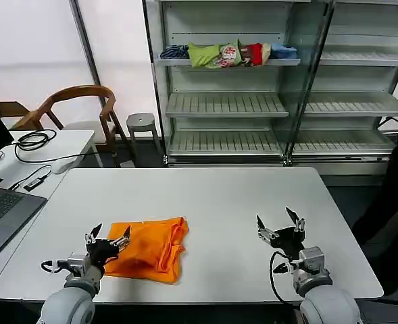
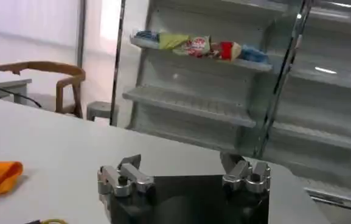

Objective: Fold and organize the clothes.

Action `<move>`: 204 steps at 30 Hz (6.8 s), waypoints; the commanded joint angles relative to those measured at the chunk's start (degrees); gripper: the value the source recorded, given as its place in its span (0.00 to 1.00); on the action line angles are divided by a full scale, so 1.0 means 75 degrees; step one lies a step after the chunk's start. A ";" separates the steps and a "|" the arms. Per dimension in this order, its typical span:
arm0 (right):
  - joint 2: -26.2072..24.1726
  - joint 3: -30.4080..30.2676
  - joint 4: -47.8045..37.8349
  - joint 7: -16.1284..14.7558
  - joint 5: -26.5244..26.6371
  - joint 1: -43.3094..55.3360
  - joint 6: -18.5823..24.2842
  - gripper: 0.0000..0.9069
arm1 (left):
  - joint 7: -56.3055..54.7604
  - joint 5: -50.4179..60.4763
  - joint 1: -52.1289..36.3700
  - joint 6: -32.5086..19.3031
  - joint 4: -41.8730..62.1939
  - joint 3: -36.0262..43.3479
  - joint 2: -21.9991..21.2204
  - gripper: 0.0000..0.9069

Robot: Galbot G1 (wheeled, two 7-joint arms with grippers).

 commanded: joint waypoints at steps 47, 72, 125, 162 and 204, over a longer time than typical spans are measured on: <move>0.0016 -0.0219 -0.0262 0.0038 -0.0102 0.0222 -0.0073 1.00 | 0.0679 -0.1194 -0.0075 -0.0310 0.0848 -0.0318 -0.0013 0.02; 0.0005 -0.0414 -0.0458 -0.0030 0.0146 0.0772 -0.0034 1.00 | 0.1150 -0.2021 0.0929 0.1322 0.0307 -0.4503 0.2275 0.02; 0.0015 -0.0022 -0.0256 0.0080 -0.0084 0.0343 -0.0211 1.00 | 0.1559 0.2162 0.0423 0.0686 -0.1293 -0.2308 0.2144 0.02; -0.0022 0.0221 0.0118 0.0073 -0.0187 -0.0234 -0.0145 1.00 | -0.0906 0.3627 -0.0982 0.0157 -0.0689 0.3213 -0.0715 0.02; 0.0621 -0.0462 -0.1349 0.0030 -0.0657 0.1199 0.1061 1.00 | 0.2418 0.0751 0.0306 -0.3226 0.0052 -0.2359 0.0245 1.00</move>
